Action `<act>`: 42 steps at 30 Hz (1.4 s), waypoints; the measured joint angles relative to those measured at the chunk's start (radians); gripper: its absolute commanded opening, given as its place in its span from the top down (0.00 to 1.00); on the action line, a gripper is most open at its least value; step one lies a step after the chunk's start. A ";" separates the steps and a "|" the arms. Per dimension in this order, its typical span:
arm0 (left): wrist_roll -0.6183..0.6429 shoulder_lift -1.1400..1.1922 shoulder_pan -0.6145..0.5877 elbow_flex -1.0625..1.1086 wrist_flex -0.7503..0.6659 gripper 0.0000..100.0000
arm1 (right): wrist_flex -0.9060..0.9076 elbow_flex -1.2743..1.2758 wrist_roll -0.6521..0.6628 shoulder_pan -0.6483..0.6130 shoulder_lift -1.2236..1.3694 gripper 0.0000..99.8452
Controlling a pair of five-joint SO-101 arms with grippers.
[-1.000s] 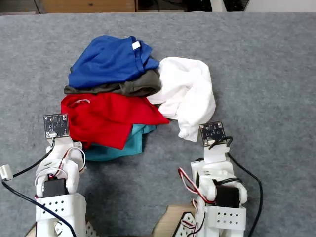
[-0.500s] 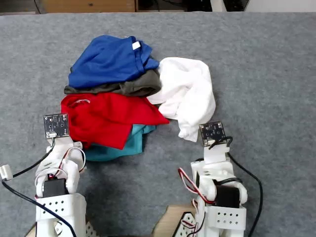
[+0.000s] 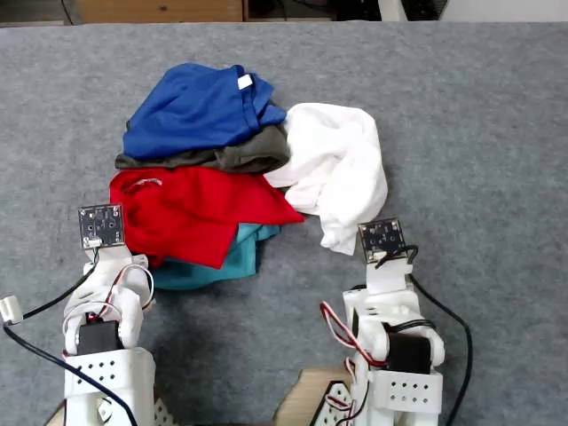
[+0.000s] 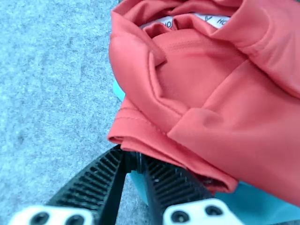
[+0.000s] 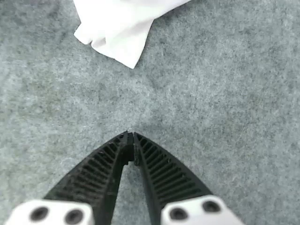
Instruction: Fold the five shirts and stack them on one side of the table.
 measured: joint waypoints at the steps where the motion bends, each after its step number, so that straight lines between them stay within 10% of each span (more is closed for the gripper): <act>1: 0.000 0.000 0.000 0.000 0.000 0.98 | 0.000 0.000 0.000 0.000 0.000 1.00; 42: -0.005 0.000 -0.121 -0.015 0.080 0.98 | 0.000 0.000 0.138 -0.018 0.000 0.87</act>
